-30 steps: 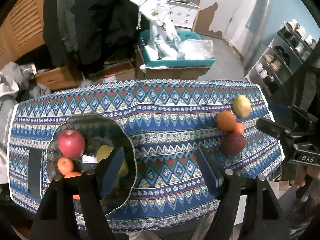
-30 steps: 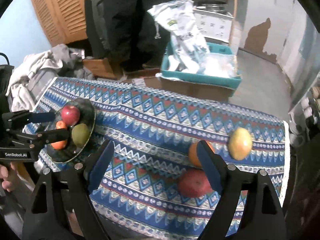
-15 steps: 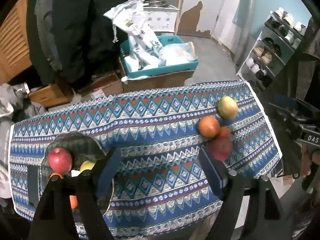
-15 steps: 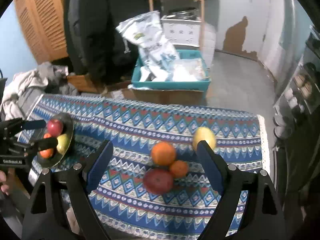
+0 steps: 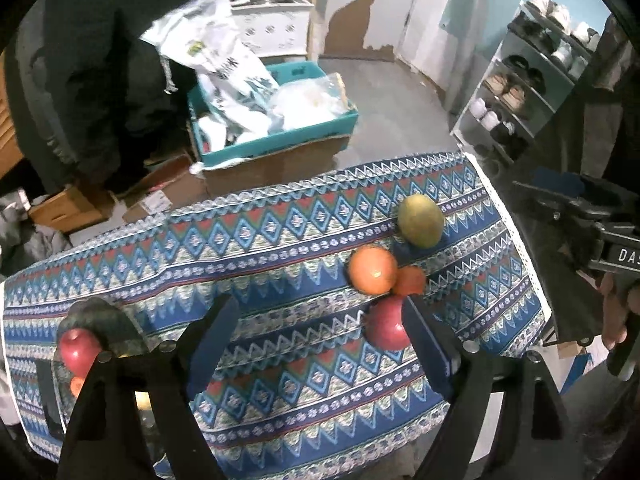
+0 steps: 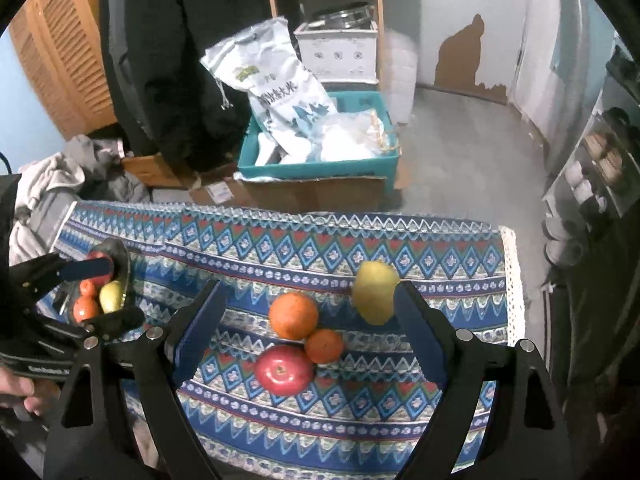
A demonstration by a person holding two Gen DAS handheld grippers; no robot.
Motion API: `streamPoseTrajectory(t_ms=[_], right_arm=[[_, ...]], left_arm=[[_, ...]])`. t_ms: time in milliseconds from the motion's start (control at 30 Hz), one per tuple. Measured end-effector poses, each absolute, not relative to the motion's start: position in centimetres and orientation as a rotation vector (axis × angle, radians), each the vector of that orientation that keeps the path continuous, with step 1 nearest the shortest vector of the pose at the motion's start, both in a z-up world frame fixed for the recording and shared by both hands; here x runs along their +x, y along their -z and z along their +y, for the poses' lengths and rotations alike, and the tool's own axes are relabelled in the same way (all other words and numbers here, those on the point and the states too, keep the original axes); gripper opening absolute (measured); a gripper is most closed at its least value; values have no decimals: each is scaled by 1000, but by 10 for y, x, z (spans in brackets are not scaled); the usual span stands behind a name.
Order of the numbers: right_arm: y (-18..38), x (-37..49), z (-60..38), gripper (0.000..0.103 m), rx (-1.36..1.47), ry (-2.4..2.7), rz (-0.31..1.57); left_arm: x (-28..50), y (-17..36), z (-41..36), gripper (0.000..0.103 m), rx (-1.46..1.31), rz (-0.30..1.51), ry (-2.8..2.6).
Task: Organize fruits
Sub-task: 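Move both open tools away from the bowl toward the loose fruits, then grasp the large orange with the left tool while the right tool grasps the yellow-green mango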
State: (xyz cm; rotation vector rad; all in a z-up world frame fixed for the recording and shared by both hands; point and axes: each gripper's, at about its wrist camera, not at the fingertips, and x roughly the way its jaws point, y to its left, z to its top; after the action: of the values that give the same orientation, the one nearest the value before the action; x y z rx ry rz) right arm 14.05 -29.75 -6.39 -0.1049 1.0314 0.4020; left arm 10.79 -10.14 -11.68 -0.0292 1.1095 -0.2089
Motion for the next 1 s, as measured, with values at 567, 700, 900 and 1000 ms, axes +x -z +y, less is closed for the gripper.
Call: streamPoseTrajectory(t_ms=[567, 700, 900, 1000], right_arm=[[153, 207, -331, 85, -65, -422, 1245], [178, 211, -336, 85, -35, -404, 1306], [201, 211, -339, 85, -60, -397, 1356], [207, 213, -343, 85, -60, -393, 1364]], left_arm=[[179, 221, -155, 85, -142, 1303, 283], [187, 239, -166, 85, -141, 1335, 287], [195, 265, -176, 85, -155, 1389, 286], [198, 277, -177, 85, -171, 1412, 294]])
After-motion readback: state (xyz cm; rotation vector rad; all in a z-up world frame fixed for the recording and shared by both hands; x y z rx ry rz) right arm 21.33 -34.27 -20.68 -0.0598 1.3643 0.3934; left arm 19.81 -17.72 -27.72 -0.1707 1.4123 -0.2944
